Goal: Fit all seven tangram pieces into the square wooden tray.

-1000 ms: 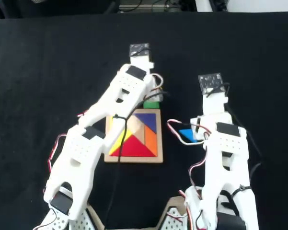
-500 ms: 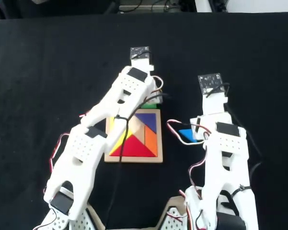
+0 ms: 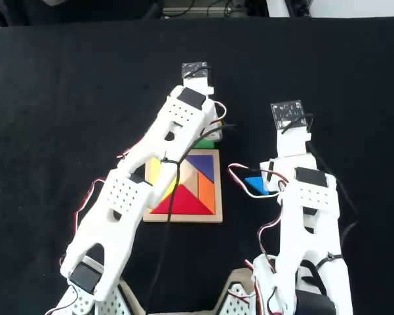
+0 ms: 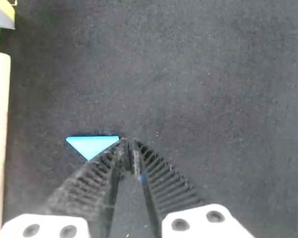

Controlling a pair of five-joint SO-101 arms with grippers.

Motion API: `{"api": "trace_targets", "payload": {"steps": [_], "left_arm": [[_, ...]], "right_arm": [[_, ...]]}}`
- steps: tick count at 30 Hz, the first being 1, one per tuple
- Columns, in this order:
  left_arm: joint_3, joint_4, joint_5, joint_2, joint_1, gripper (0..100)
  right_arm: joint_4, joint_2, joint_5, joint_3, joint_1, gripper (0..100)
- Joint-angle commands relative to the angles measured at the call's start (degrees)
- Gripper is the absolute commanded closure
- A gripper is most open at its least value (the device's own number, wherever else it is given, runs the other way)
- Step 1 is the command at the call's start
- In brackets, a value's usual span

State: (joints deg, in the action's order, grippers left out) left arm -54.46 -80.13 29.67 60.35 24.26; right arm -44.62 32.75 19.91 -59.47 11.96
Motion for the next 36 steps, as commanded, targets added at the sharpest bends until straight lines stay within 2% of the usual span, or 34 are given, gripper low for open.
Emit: {"api": "trace_targets", "payload": {"steps": [1, 3, 9, 12, 16, 20, 26, 36], "left_arm": [[-4.62, -1.05, -3.60, 0.18, -0.22, 94], [-5.76, -1.05, -6.24, 0.18, -0.04, 97], [-7.52, -1.49, -13.27, -0.53, 0.92, 97], [-11.03, -6.15, -17.49, -0.53, 1.45, 97], [-25.80, -19.87, -24.88, -1.23, 1.10, 97], [-30.20, -21.10, -33.93, -3.34, -0.22, 97], [-17.63, -21.10, -40.53, -15.91, 0.04, 97], [19.56, -20.22, -44.22, -44.66, -1.80, 97]], "right_arm": [[1.14, 1.71, -0.09, 0.04, 0.88, 98.7], [1.14, 1.71, -0.09, 0.04, 0.88, 98.7], [2.29, 1.71, -0.09, -0.57, 1.05, 98.7], [4.75, 1.89, -0.18, -1.89, 1.23, 98.7], [4.84, 2.15, -1.23, -1.27, 5.10, 98.7], [2.46, 2.15, -4.48, 0.66, 7.03, 98.7], [2.73, 1.80, -4.66, 0.40, 6.68, 98.7], [2.73, 1.71, -4.66, 0.40, 6.59, 98.7]]}}
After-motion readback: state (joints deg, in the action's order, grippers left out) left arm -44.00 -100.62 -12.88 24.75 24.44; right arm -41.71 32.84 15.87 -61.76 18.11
